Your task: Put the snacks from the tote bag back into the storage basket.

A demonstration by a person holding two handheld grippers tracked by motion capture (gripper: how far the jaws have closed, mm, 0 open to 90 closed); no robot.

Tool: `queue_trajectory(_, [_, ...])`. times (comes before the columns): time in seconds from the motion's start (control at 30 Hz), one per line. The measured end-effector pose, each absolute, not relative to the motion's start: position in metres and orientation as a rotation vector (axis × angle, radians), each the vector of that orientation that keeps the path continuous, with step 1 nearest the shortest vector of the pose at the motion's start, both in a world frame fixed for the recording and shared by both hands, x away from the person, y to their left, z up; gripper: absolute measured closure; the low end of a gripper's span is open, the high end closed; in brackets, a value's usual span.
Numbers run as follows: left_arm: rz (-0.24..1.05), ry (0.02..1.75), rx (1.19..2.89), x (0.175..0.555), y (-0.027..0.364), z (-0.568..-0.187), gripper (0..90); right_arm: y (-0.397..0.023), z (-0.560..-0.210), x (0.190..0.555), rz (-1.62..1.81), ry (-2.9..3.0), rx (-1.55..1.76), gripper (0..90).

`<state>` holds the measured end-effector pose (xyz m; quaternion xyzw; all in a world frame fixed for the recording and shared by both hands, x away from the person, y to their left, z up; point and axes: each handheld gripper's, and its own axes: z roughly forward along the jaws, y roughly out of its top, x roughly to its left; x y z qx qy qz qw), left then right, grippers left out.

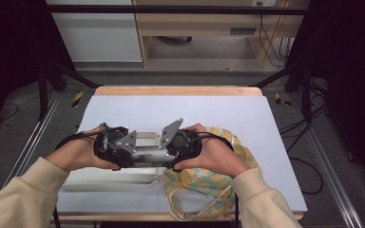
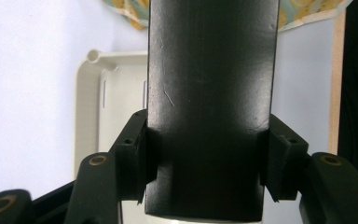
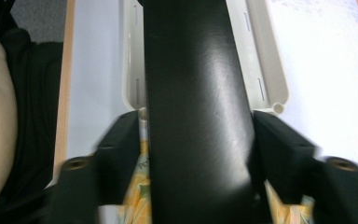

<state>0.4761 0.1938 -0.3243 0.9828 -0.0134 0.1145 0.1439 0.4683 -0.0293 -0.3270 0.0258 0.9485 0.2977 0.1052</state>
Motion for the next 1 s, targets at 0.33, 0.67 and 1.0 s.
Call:
queue_trajectory(0.33, [0.341,0.030,2.817,0.481,0.221,-0.321,43.4,-0.069,-0.311,0.457,1.020,2.620,0.288,12.6])
queue_trajectory(0.67, [0.377,0.061,2.803,0.478,0.244,-0.311,43.4,-0.103,-0.313,0.448,1.070,2.498,0.501,10.7])
queue_trajectory(1.0, [0.409,0.079,2.780,0.478,0.256,-0.301,43.4,-0.129,-0.328,0.437,1.071,2.389,0.650,10.6])
